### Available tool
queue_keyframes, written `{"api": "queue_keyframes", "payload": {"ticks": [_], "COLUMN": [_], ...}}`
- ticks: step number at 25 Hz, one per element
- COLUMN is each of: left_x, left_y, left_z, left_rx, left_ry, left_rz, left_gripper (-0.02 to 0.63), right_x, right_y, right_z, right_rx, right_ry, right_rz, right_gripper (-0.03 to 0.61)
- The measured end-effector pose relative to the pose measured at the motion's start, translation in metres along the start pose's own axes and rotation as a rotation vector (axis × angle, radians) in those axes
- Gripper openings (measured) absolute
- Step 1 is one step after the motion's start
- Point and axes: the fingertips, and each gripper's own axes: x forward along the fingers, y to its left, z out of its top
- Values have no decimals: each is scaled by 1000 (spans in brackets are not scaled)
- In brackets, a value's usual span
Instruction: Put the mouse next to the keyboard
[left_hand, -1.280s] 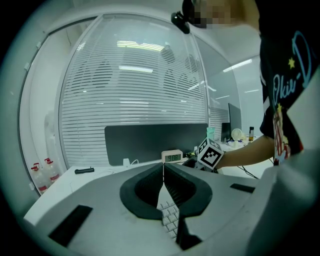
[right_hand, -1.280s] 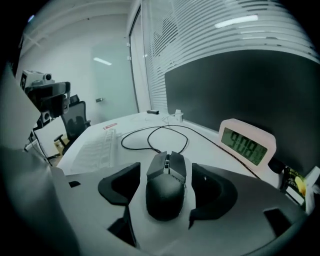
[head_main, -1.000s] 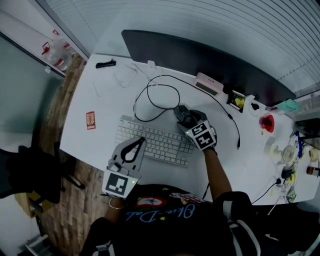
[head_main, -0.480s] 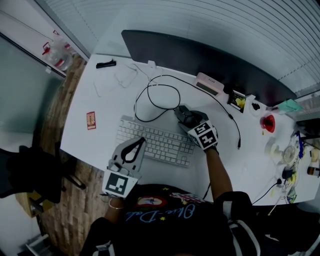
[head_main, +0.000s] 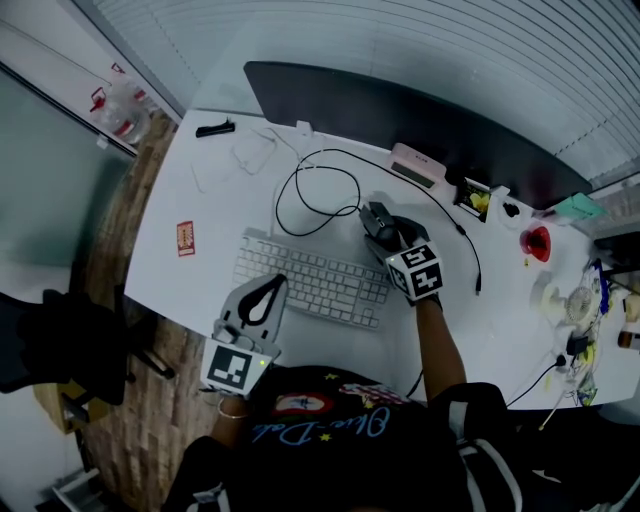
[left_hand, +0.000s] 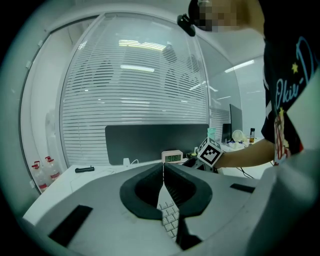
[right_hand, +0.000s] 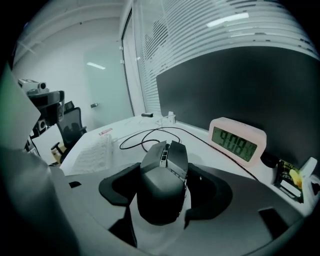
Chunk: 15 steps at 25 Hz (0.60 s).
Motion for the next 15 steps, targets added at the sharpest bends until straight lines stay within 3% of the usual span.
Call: {"api": "queue_keyframes", "payload": {"ticks": [15], "left_x": [-21], "left_y": [-33], "left_z": [10], "left_rx": [46], "left_ry": [-31], "left_rz": [-30], "left_gripper": [5], "right_x": [-70], "right_y": [-21], "right_z": [-11], "right_rx": [72], "right_ry": [-61], "right_rz": [-154], "right_gripper": [281]}}
